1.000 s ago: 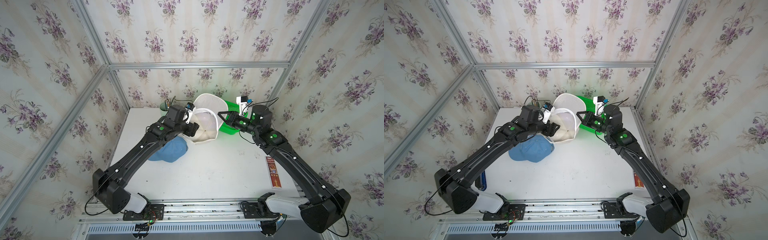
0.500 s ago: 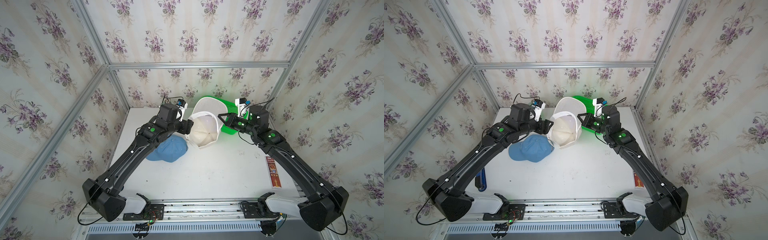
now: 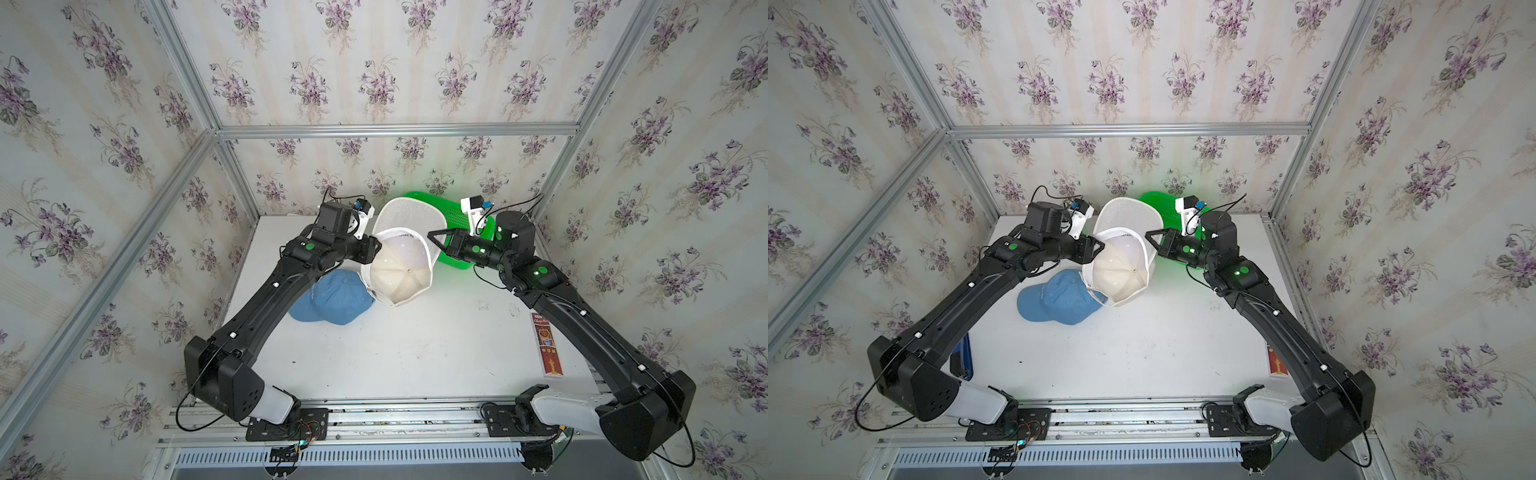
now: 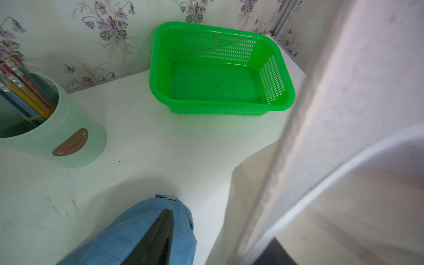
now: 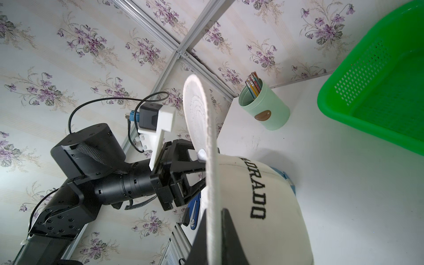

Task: Turn the baseball cap inside out
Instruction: Turn over the baseball cap.

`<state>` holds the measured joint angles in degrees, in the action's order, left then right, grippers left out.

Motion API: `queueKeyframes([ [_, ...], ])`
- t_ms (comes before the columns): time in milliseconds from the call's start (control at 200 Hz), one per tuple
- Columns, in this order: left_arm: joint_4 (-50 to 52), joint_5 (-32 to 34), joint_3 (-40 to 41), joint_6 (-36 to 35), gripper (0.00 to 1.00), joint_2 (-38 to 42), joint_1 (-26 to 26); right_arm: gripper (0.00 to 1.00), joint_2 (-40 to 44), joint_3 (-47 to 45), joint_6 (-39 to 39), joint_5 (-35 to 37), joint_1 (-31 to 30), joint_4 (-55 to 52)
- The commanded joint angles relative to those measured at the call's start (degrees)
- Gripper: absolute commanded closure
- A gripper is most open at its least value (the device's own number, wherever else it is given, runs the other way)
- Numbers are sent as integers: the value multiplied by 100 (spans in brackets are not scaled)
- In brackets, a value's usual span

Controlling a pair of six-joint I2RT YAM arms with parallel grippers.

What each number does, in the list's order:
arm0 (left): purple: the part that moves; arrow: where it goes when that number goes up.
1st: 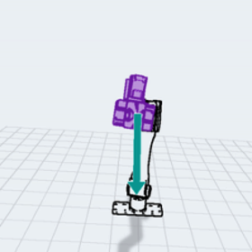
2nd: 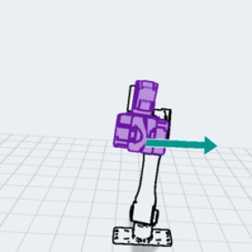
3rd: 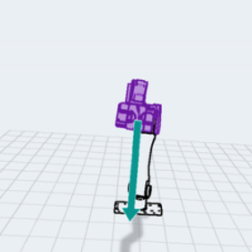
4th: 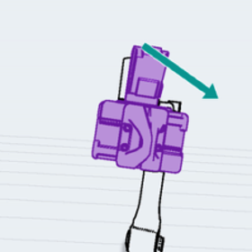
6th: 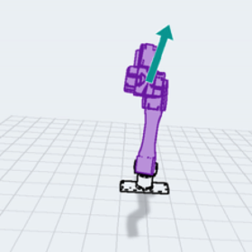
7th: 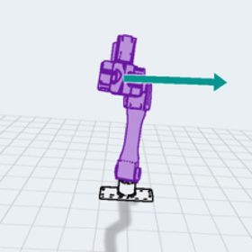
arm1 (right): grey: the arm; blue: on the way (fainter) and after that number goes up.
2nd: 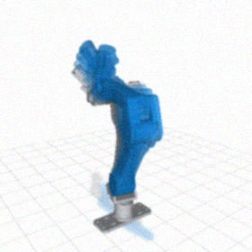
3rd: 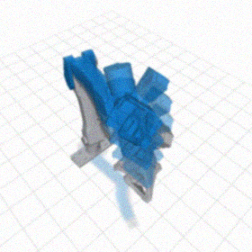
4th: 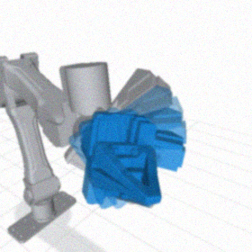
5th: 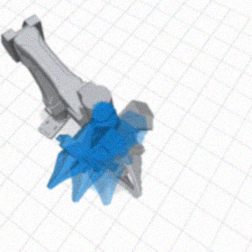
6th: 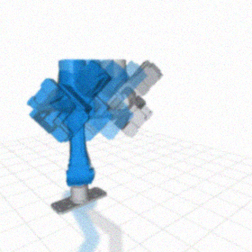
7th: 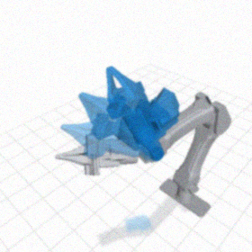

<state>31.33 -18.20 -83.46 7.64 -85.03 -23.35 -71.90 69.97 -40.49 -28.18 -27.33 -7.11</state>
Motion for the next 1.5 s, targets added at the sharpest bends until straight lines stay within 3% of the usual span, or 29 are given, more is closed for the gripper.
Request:
queueKeyframes([
  [0, -432, -682, 167, 145, 69, 78, 133, 100, 0, 69, 72, -92, -9, 211],
  [100, -384, -839, 174, 163, 78, 72, 147, 100, 9, 51, 59, -49, -10, 232],
  [170, -308, -848, 164, 151, 91, 65, 152, 100, 9, 36, 18, -13, -17, 302],
  [270, -238, -683, 165, 103, 93, 109, 108, 100, -22, 25, -87, 19, -42, 448],
  [525, 437, 1550, -133, -62, 100, 32, -347, 100, -105, 69, -327, 376, -281, 578],
  [634, 606, 2341, -143, -148, 94, -59, -437, 100, -79, 93, -341, 460, -281, 552],
  [794, 588, 2752, -103, -181, 90, -49, -532, 100, -112, 117, -363, 549, -289, 531],
  [869, 726, 2865, -240, -245, 69, -65, -685, 100, -169, 122, -378, 708, -307, 504],
  [1034, 1131, 2207, -619, -193, 46, 109, -774, 100, -435, 282, -389, 996, -305, 396],
  [1124, 1400, 2270, -774, -252, 37, 259, -811, 100, -564, 396, -367, 1098, -306, 300],
  [1254, 1594, 2709, -696, -479, 35, 635, -921, 100, -682, 538, -275, 1399, -306, 37],
  [1494, 829, 1377, -117, -2029, 30, 873, -1877, 100, -858, 604, -450, 1410, -305, -52],
])
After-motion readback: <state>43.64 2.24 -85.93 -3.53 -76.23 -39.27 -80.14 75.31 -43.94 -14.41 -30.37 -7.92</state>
